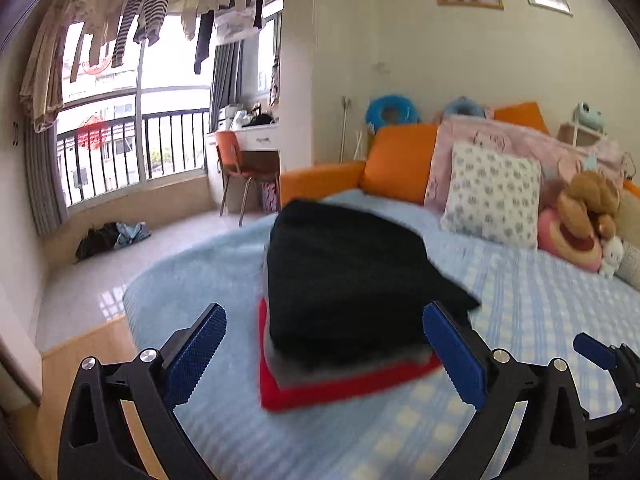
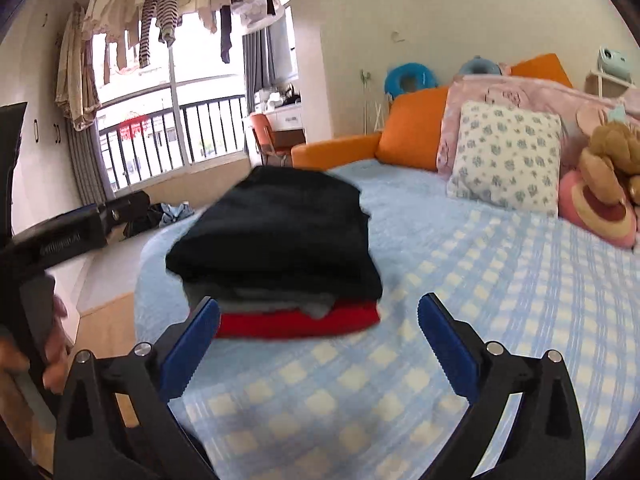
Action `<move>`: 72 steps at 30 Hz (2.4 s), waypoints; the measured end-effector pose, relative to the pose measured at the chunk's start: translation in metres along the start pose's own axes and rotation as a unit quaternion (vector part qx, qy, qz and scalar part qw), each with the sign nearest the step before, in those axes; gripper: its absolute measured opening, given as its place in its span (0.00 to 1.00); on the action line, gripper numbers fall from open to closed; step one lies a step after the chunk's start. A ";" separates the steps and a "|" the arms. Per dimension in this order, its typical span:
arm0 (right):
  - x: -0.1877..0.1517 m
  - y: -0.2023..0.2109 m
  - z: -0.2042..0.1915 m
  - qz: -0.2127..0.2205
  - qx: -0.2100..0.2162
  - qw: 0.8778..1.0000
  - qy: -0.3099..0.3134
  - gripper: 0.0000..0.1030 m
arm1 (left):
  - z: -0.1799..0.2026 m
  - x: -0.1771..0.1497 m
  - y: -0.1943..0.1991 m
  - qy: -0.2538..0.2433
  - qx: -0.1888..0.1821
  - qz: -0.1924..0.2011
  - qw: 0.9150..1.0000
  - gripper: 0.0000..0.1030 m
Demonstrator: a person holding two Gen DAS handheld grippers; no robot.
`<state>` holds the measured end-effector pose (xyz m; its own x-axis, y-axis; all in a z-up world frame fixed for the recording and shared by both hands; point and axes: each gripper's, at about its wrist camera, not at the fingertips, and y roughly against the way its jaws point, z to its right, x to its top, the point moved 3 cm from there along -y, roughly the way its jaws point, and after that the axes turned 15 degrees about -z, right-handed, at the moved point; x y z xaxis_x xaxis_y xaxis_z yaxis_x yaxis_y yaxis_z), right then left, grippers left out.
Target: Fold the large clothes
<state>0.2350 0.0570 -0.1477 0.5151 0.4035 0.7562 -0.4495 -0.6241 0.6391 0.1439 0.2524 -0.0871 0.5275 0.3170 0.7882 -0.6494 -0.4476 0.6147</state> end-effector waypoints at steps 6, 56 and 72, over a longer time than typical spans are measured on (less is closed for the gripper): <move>-0.036 0.001 -0.010 0.010 -0.014 1.000 0.010 0.95 | 0.006 -0.048 0.017 -0.008 0.029 0.036 0.999 0.97; -0.032 -0.017 -0.002 0.048 -0.015 0.998 0.025 0.95 | 0.010 -0.078 -0.024 0.000 0.061 -0.039 0.997 0.97; -0.036 -0.021 0.017 0.044 -0.014 0.999 0.023 0.95 | 0.024 -0.093 -0.054 0.008 0.064 -0.039 0.997 0.97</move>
<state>0.2386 0.0437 -0.1905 0.4385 0.3786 0.8151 -0.5120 -0.6401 0.5728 0.1430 0.2266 -0.1939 0.5645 0.3686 0.7386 -0.5307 -0.5233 0.6668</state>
